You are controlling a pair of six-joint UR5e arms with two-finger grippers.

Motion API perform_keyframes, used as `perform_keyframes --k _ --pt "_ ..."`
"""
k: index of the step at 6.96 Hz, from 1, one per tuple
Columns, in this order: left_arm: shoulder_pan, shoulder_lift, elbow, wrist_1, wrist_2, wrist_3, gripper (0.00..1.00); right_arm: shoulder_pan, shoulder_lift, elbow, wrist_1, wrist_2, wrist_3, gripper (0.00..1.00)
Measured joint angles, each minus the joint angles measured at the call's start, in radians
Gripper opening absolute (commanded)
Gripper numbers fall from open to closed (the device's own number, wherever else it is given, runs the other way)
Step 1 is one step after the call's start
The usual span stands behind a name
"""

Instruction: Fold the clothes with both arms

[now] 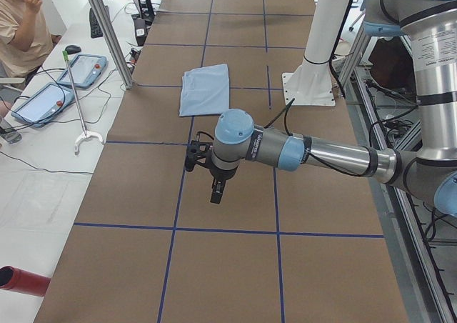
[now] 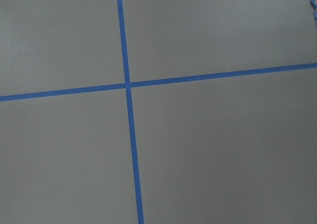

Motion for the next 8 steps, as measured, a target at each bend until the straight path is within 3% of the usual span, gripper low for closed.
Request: perform_keyframes --k 4,8 --pt "0.001 0.009 0.011 0.014 0.014 0.000 1.00 -0.003 0.000 -0.012 0.002 0.001 -0.118 1.00" --pt "0.004 0.007 0.008 0.024 0.128 0.000 1.00 -0.012 0.001 -0.004 0.002 -0.032 -0.123 1.00"
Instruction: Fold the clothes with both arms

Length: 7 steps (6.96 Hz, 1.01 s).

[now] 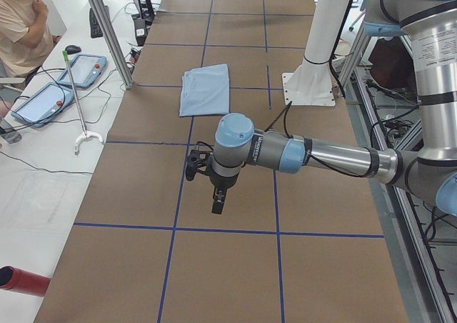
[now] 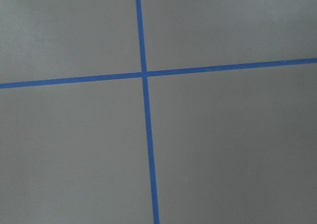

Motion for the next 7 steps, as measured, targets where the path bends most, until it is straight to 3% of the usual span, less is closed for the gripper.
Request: perform_keyframes --k 3,7 --pt "0.003 -0.020 0.043 0.047 0.063 0.094 1.00 -0.002 0.000 0.000 0.000 -0.005 0.000 1.00" --pt "-0.002 -0.062 0.080 0.212 0.049 0.180 1.00 -0.007 -0.002 -0.002 0.000 -0.005 0.000 1.00"
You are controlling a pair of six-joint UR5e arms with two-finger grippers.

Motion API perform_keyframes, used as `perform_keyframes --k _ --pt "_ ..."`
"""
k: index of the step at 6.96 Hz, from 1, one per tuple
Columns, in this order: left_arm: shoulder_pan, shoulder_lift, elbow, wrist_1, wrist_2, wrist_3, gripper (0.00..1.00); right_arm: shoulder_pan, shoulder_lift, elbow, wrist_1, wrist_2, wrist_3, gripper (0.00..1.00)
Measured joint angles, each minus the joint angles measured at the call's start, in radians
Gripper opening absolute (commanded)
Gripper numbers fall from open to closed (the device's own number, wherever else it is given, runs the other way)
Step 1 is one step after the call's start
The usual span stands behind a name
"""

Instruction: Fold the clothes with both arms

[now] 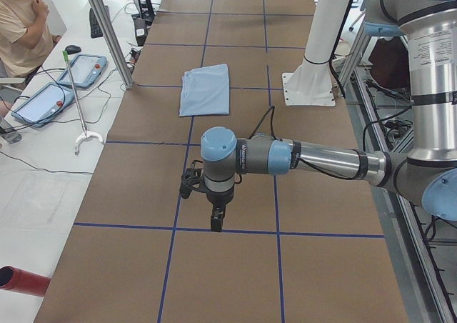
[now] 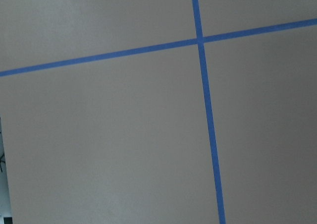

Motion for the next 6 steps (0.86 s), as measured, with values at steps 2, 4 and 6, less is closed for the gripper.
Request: perform_keyframes --k 2,4,6 --pt "0.000 0.003 0.025 0.009 -0.032 0.002 1.00 -0.001 -0.001 -0.002 0.001 0.001 0.000 1.00" --pt "0.001 0.011 0.042 0.008 -0.092 0.003 1.00 -0.001 -0.001 -0.002 0.003 0.003 0.000 1.00" --pt "0.000 0.013 0.053 0.003 -0.114 0.002 1.00 -0.001 -0.001 -0.003 0.004 0.008 0.000 1.00"
